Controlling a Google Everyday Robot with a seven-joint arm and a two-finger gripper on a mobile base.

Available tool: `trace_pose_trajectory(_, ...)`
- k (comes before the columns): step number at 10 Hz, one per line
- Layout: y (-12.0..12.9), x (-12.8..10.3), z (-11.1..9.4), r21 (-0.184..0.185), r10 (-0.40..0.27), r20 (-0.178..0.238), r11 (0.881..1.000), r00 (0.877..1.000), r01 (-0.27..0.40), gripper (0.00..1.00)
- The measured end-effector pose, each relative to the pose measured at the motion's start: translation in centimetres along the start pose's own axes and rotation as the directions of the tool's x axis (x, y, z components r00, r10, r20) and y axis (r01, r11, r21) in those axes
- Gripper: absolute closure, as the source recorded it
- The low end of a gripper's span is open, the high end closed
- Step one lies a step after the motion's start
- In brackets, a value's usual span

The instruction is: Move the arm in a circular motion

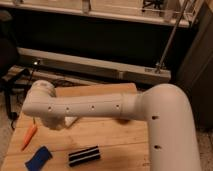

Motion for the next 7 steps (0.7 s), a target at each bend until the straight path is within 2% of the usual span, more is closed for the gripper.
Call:
trace_pose_trajectory(2,3.3,5.2,-0.5,-0.040,0.043,-0.086,0.998,0.995,-0.046,1.00)
trace_pose_trajectory(3,6.7,7.5,-0.8,-0.061,0.096,-0.129,0.993,0.987,-0.105,1.00)
trace_pose_trajectory(4,11.1,9.2,-1.1,-0.072,0.183,-0.167,0.978,0.969,-0.197,1.00)
trace_pose_trajectory(5,13.5,9.8,-1.1,-0.069,0.237,-0.181,0.965,0.954,-0.253,1.00)
trace_pose_trajectory(7,19.3,10.5,-0.6,-0.061,0.374,-0.199,0.918,0.906,-0.392,1.00)
